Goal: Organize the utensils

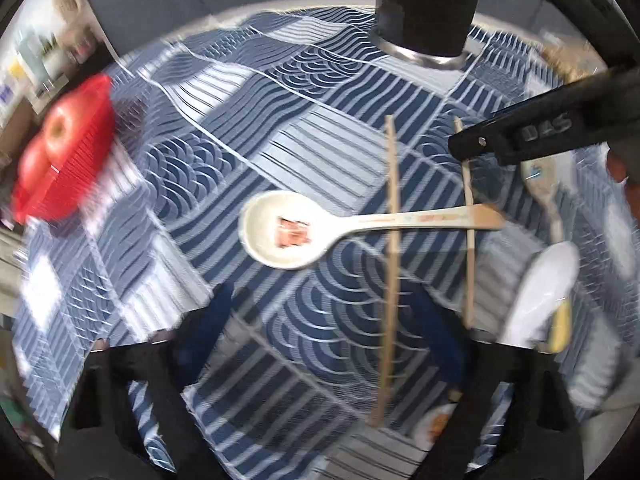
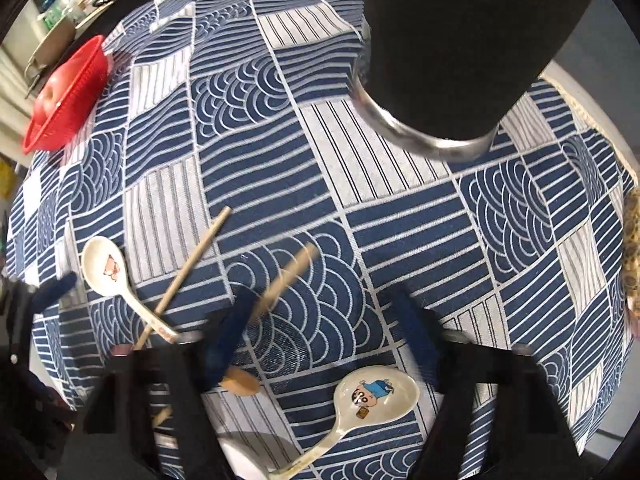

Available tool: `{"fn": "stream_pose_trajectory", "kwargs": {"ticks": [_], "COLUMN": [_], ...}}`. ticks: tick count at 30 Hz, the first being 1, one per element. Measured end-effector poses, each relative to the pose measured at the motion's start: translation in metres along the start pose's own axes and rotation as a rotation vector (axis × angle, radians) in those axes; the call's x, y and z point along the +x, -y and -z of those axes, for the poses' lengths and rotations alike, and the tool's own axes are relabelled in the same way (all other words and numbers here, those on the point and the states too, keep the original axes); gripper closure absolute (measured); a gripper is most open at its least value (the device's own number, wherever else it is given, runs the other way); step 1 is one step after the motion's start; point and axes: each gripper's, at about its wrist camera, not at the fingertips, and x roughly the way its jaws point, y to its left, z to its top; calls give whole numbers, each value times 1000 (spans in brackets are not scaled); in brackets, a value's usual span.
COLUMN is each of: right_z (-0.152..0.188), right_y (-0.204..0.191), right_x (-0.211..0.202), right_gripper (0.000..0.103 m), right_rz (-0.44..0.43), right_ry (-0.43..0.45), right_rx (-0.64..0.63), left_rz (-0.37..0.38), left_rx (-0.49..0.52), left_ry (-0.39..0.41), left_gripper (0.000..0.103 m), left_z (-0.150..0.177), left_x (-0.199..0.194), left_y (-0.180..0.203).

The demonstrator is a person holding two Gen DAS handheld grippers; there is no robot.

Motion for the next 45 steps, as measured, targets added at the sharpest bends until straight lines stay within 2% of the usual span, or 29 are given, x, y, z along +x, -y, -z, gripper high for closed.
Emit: {"fn": "stream_pose_trajectory", "kwargs": {"ticks": [1, 3, 4, 5, 6, 9, 13, 15, 19, 21, 22, 23, 28, 34, 36, 38, 40, 43, 45], "right_z": [1, 2, 2, 3, 3, 1, 7, 8, 13, 10, 10, 11, 14, 11, 9, 7, 8, 12, 16], "right_y": [-1, 6, 12, 18, 24, 40, 62, 62, 42, 36, 31, 36, 28, 1, -10, -16, -15, -4, 3], "right_x": [0, 1, 1, 1, 0, -7, -9, -11, -12, -10, -9, -13, -10, 1, 2, 2, 2, 2, -1], "right_gripper": [84, 89, 93, 96, 103, 103, 102, 98, 96, 88, 79, 75, 73, 67, 70, 91, 93, 98, 98], "right_rz": [0, -26, -57, -84, -99, -97, -217, -244, -228, -218, -205, -197, -159, -25, 33, 28, 15, -115, -130], "right_ry": [-1, 2, 3, 2, 4, 35, 34, 30, 25, 17, 17, 18, -12, -65, -71, -68, -58, -34, -21], "right_rx": [0, 19, 36, 55, 74, 120, 240, 263, 220, 206, 196, 189, 168, 106, 75, 78, 104, 146, 179], "left_rz": [-12, 24, 39, 71, 77, 72, 54, 36, 11, -7, -8, -8, -21, -44, -50, -60, -80, -101, -104], "left_rx": [3, 30, 42, 51, 63, 84, 109, 131, 140, 141, 138, 136, 115, 87, 78, 76, 79, 94, 110], "left_ry": [3, -6, -18, -39, -49, -86, -127, -147, -176, -188, -193, -196, -205, -220, -219, -218, -220, -204, -191], "left_gripper": [38, 82, 93, 98, 98, 98, 98, 98, 98, 98, 98, 98, 98, 98, 98, 98, 98, 98, 98], "left_z": [0, 0, 2, 2, 3, 9, 23, 30, 44, 51, 54, 60, 80, 101, 101, 98, 90, 81, 70], "left_x": [-1, -7, -7, -8, -9, -12, -19, -26, -39, -46, -49, -54, -69, -89, -93, -103, -104, -114, -115], "left_y": [0, 4, 6, 8, 8, 8, 10, 11, 6, 2, 0, -2, -12, -27, -26, -25, -20, -25, -32]}}
